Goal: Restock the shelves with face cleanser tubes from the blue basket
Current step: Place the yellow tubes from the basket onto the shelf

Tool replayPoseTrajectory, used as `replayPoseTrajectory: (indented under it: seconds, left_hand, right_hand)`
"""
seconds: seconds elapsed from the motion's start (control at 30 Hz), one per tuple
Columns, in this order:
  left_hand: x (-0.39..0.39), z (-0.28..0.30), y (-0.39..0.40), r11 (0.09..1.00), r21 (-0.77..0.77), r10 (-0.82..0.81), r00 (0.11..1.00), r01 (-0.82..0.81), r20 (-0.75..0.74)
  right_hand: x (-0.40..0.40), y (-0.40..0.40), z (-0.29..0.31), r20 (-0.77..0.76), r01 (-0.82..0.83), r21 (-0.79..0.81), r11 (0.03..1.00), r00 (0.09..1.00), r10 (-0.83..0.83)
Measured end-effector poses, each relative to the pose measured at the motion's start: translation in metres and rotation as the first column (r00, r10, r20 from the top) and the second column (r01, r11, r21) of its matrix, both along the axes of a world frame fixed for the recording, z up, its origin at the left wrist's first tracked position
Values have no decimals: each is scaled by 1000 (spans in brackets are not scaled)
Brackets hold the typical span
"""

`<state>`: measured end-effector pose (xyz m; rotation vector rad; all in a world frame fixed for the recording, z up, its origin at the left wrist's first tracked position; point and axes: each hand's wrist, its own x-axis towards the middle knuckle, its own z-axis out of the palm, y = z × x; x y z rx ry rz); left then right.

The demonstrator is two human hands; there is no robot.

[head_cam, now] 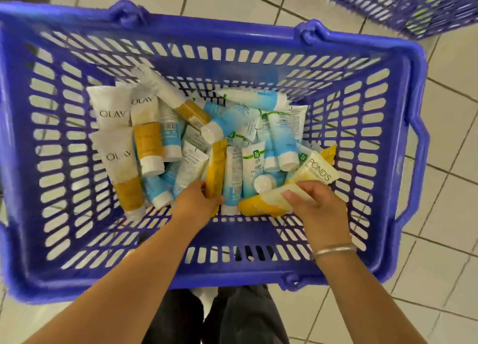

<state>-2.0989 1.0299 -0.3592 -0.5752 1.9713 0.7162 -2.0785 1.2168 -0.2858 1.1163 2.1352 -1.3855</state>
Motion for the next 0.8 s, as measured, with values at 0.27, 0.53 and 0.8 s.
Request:
replayPoseTrajectory:
  seconds: [0.27, 0.53, 0.8]
  left_hand:
    - [10, -14, 9, 996, -87, 12, 989, -25, -146]
    - [11, -18, -15, 988, 152, 49, 993, -32, -107]
    - [5, -2, -40, 939, 271, 222, 975, -213, -2]
  right_hand:
    - [8, -42, -43, 30, -83, -162, 983, 996, 89]
    - [6, -58, -66, 295, -636, 200, 746, 765, 573]
    - [7, -64, -72, 265, -546, 178, 819, 828, 494]
